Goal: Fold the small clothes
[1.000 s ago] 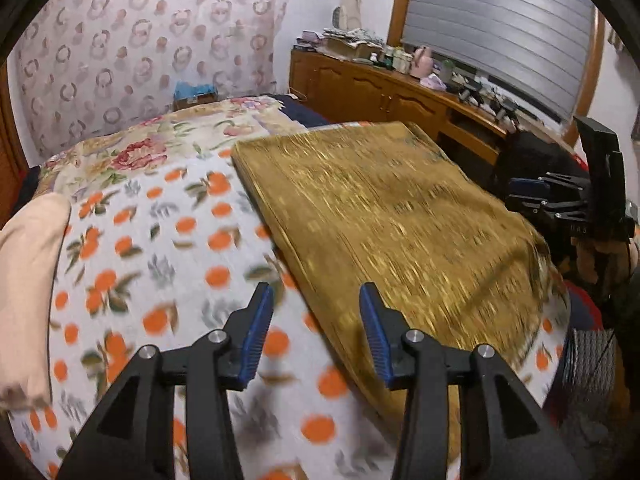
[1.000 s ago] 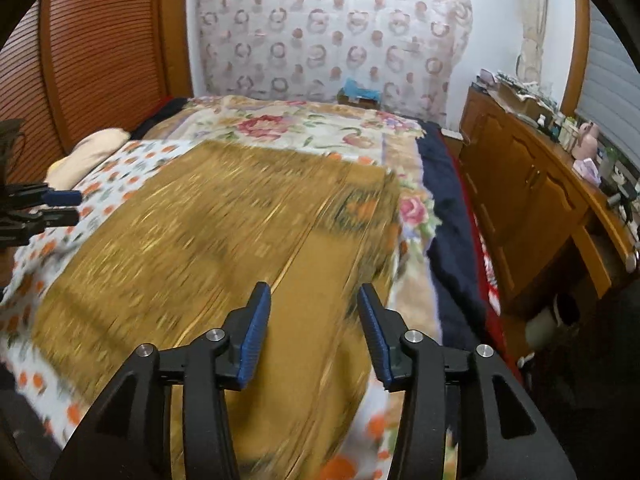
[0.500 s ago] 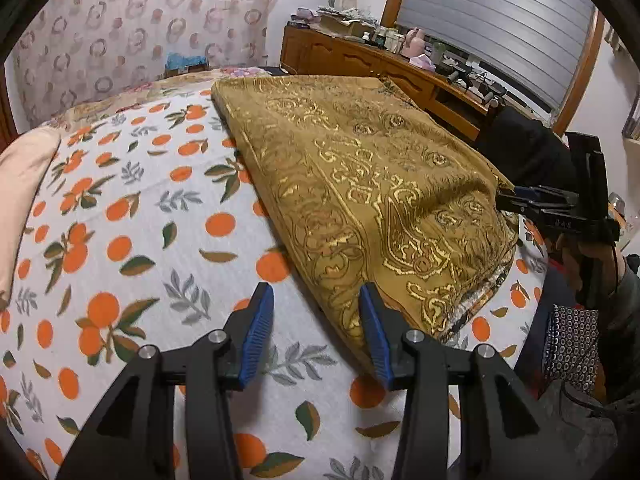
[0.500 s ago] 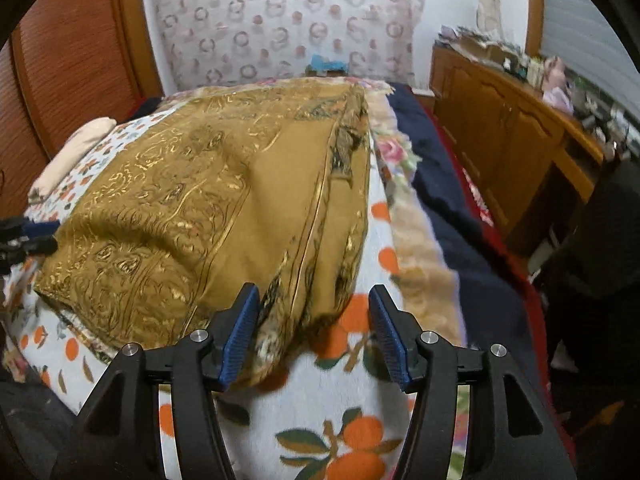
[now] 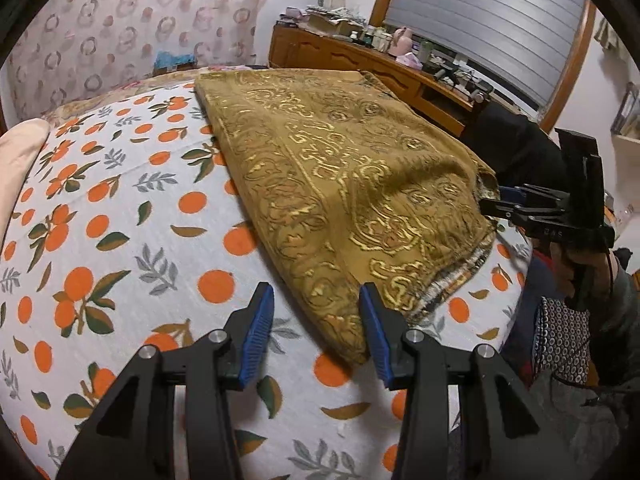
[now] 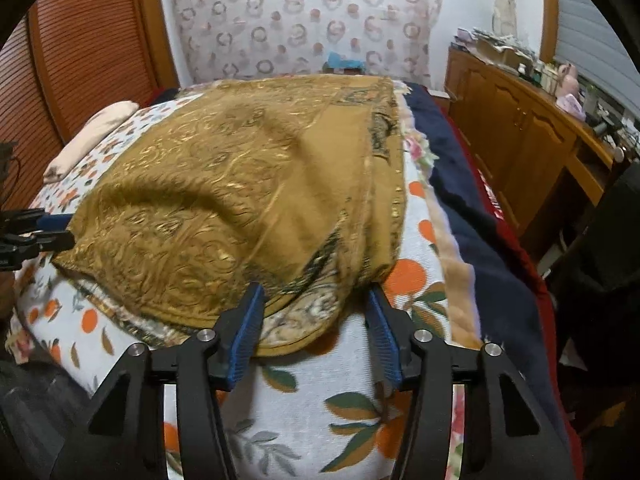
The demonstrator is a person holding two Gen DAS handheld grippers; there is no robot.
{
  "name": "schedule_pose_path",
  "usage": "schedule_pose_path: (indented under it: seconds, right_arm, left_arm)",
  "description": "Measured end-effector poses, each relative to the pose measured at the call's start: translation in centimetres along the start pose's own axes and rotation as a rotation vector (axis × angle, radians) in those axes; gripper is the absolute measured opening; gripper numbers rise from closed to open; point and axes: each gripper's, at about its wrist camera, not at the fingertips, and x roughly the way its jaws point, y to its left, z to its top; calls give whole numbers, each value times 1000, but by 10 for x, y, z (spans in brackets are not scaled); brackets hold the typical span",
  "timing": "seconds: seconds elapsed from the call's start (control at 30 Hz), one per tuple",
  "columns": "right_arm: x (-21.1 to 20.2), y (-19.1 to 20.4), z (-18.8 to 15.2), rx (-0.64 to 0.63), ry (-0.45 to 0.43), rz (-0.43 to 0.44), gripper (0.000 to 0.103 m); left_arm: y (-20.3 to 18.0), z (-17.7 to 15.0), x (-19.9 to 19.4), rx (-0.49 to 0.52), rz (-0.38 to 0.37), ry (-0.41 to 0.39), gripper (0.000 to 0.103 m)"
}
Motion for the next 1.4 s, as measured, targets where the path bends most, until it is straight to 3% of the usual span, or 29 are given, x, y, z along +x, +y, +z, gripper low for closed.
schedule_pose_path:
  seconds: [0.1,0.17,0.27,0.33,0.63,0.87,1.1,1.27,1.4]
  right_arm:
    - [-1,5,-3,-7,-14,-1,43]
    - [-1,6,-4,-3,-21,22,27]
    - [-1,5,-4,5,-31,57,8]
    - [-4,3,-1,17,-57,71,4]
    - [-32,-8,49,45,-238,119,3]
    - [-20,-25,112,37,-326,117,3]
    - [19,-37,167,17,-313,111,3]
    - [49,-50,191,20,-266,89,3]
    - [72,-56,199,27,-220,73,4]
  left_arm:
    - [-1,0,2,-4,-27,18,14]
    - [-1,3,2,-2,-33,19,7]
    - [-3,8,-4,6,-38,-1,2]
    - [-5,15,-13,7,-46,-38,2]
    - [-2,95,-42,15,-33,-229,1]
    - [31,152,-25,-24,13,-280,1]
    - [65,193,6,-54,62,-268,1]
    - [80,218,41,-50,106,-225,1]
    - [90,225,59,-58,101,-199,1]
